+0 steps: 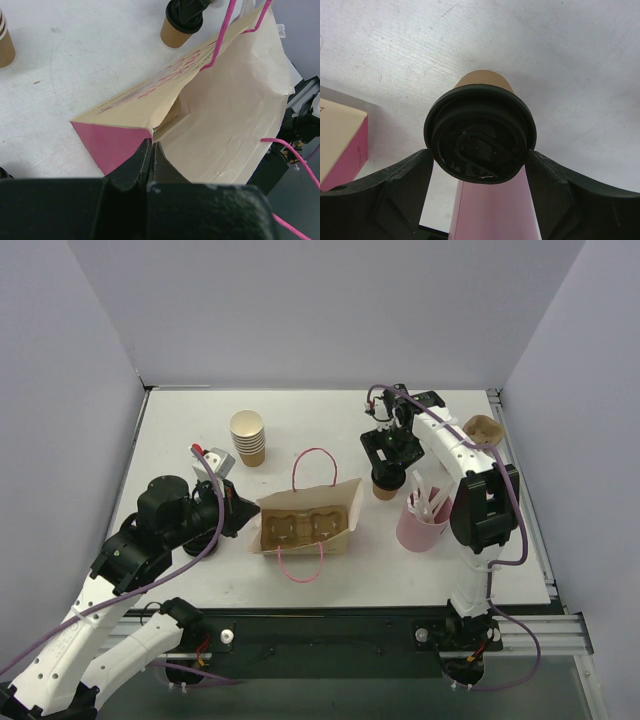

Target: Pack the takeout coffee

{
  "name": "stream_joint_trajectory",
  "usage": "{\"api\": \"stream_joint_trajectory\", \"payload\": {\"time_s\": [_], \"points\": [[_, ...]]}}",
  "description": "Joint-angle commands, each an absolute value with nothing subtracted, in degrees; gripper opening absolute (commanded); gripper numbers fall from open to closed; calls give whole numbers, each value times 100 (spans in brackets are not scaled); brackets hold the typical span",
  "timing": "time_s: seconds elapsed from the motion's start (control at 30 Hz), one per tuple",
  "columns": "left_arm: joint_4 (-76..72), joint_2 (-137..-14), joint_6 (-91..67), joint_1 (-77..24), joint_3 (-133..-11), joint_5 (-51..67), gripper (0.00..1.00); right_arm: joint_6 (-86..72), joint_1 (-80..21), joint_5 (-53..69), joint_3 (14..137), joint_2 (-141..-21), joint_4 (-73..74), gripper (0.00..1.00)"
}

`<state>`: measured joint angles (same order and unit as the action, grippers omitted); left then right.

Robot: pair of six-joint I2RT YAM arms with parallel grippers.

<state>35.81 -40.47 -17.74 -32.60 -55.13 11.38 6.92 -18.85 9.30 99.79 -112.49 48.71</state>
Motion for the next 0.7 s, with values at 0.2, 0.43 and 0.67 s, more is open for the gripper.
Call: {"api": "stream_joint_trajectory", "payload": {"time_s": [0.2,0.43,0.67], "points": [[3401,-3990,-1696,-3270,-5634,1090,0,650,-2030,808,9984,-11259,5115,75],[3428,-3981,-1679,-3270,-5634,1063,0,633,-2065,677,9993,-11311,5098,76],[3436,-3981,-1679,-3270,-5643,1072,0,607,-2144,502,10107,-11276,5098,82]]}}
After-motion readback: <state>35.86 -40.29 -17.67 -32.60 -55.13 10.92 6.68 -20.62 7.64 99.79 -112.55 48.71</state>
